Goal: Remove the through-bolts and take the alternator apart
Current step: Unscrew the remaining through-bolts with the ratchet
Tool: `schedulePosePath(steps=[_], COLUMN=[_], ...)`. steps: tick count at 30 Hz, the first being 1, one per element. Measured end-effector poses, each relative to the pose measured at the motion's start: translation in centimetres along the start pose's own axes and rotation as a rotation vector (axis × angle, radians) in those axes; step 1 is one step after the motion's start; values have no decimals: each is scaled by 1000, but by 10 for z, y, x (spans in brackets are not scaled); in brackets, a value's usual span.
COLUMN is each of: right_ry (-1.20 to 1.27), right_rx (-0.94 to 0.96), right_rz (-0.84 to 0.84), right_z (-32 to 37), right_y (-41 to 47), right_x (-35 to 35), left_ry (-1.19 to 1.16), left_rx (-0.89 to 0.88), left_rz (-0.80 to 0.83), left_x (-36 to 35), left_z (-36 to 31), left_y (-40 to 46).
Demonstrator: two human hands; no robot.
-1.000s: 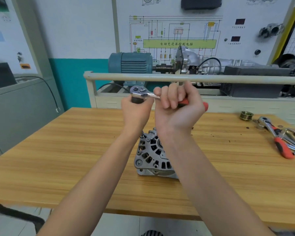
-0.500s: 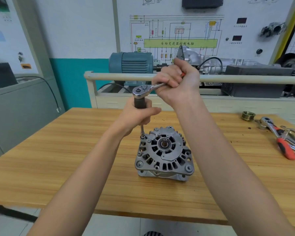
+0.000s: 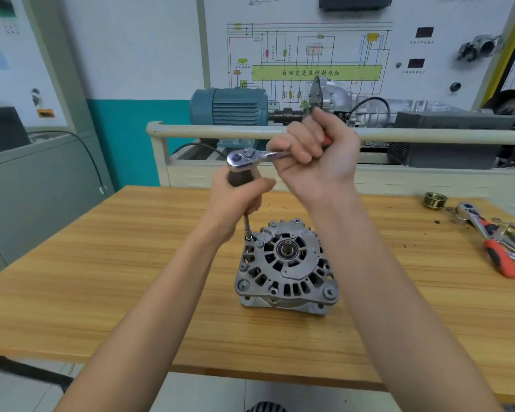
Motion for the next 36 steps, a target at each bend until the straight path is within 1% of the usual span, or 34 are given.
schedulePosePath(steps=[2, 3, 5, 6, 8, 12, 14, 16, 18, 19, 20, 23, 24, 26, 28, 29, 30, 33, 35, 36], right_ry=[88, 97, 89, 88, 74, -94, -184, -232, -238, -216, -174, 5, 56, 98, 95, 86, 70, -3, -78, -114], right_rx=[-170, -207, -222, -199, -80, 262, 381, 427, 383, 322, 237, -99, -181, -250, -246, -213, -158, 107, 277, 339], right_rz=[-34, -48, -46, -49, -60, 15, 96, 154, 148, 122, 87, -15, -49, -106, -120, -127, -135, -113, -52, -13], right_z=[9, 11, 12, 10, 5, -20, -35, -43, -38, -31, -22, 2, 6, 10, 9, 7, 5, -9, -25, -33], right_y=[16, 21, 25, 24, 17, -19, -33, -37, -32, -27, -20, 6, 14, 25, 28, 26, 23, -1, -21, -29], right_x=[2, 4, 4, 3, 2, -2, -6, -7, -6, -5, -4, -2, -1, 2, 0, -2, -4, -6, -9, -10], left_ry=[-9, -2, -20, -36, -36, -9, -1, -5, -20, -23, -20, -15, -2, 42, 38, 24, 13, 19, 11, 4], left_rx=[8, 33, 78, 95, 111, 89, 64, 50, 20, 0, -21, -63, -51, 2, 48, 62, 69, 88, 94, 86], left_rz=[222, 295, 370, 364, 262, -164, -310, -409, -433, -390, -302, 114, 216, 316, 336, 304, 236, -106, -332, -409], left_x=[6, 9, 12, 12, 9, -3, -10, -14, -13, -10, -7, 3, 5, 10, 11, 11, 9, -2, -9, -12], left_z=[-6, -9, -12, -12, -9, -5, -4, -4, -4, -3, -2, -3, -5, -8, -10, -10, -9, -7, -7, -7], left_y=[0, 1, 3, 5, 6, 7, 6, 5, 4, 3, 2, -2, -3, -1, 1, 1, 2, 4, 7, 7])
Point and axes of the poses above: each hand's wrist, its own y-axis towards the middle knuckle, its own x-axis out of the back of the hand, z = x × y, the point moved 1 cm from there along y, towards the middle knuckle, and after that the axes turned 15 degrees about z, right-handed, at the moved point
